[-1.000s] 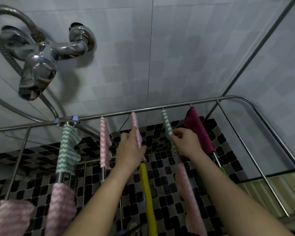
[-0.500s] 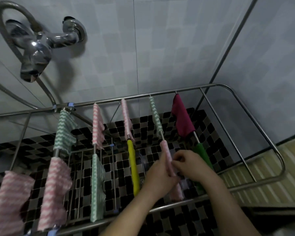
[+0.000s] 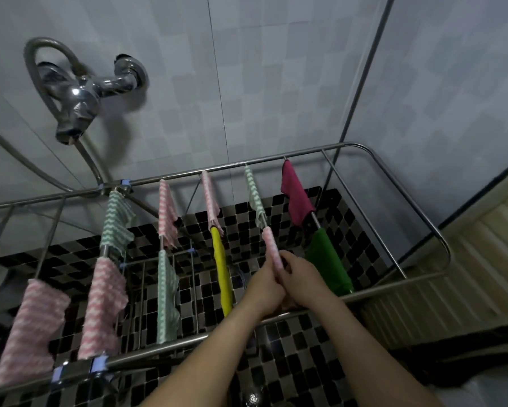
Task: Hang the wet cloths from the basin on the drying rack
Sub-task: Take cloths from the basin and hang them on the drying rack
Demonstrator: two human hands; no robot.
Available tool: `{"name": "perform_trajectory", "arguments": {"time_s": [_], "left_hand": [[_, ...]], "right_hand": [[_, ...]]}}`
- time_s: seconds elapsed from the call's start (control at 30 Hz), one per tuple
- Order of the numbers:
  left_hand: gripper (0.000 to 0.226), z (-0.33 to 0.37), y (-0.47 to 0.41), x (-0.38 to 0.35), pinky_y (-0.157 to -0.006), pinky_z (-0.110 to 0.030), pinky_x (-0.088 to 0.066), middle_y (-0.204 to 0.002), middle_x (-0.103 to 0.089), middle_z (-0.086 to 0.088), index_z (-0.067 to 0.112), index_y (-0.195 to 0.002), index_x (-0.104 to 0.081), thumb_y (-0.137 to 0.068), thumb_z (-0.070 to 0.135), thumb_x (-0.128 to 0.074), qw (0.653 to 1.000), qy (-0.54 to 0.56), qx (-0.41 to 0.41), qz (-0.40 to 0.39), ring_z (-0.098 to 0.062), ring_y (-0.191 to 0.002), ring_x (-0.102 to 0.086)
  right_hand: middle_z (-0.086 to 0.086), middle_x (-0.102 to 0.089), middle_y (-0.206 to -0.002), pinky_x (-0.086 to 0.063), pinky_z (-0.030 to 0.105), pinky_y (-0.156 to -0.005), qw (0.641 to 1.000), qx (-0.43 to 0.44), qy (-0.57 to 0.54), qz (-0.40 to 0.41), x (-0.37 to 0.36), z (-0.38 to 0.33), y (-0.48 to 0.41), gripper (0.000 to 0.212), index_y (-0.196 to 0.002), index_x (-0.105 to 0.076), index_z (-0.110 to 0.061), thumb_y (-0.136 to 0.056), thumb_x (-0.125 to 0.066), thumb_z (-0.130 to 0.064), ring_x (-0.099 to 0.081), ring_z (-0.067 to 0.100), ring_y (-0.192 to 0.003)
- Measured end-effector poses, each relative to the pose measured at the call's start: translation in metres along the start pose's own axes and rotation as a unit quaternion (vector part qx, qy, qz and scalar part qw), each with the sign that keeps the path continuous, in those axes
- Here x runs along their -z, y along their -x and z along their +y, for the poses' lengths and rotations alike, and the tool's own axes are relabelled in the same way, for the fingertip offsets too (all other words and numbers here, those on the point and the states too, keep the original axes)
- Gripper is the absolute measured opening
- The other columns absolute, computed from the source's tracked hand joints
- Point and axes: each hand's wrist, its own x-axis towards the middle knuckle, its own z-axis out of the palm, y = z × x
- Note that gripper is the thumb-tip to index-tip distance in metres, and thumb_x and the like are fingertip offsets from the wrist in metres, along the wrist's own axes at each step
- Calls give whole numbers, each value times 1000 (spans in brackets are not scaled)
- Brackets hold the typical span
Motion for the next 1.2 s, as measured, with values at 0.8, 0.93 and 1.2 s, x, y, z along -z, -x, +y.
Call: {"name": "perform_trajectory", "arguments": {"time_s": [0.8,0.93,1.2], "left_hand": [[32,28,130,26,-41,-22,-24,-47,-35,6,16,-62,-47,-91,7,-40,960,79,-121,-241,-9,-41,-29],[45,25,178,-1,-37,-18,-18,-45,-26,7,19,-56,-30,-100,12,-38,925,93,-126,-346,-7,-40,-21],[32,-24,263,-77,-48,-23,-29,-51,-39,8,18,-77,-56,-102,12,-38,838,-18,-253,-483,-5,-46,-34]], "right_hand": [[-7,-34,-48,-23,20,-43,747,-134,-432,487,-27,-41,216,41,-61,-36,-23,-102,-41,-21,-28,9,-44],[-6,-31,-45,-22,20,-43,689,-141,-444,555,-48,-44,284,50,-54,-31,-24,-103,-43,-27,-25,10,-43],[3,-68,-85,-44,23,-59,591,-213,-431,648,-116,-25,429,16,-106,-66,-14,-96,-55,-8,-60,10,-70]]}}
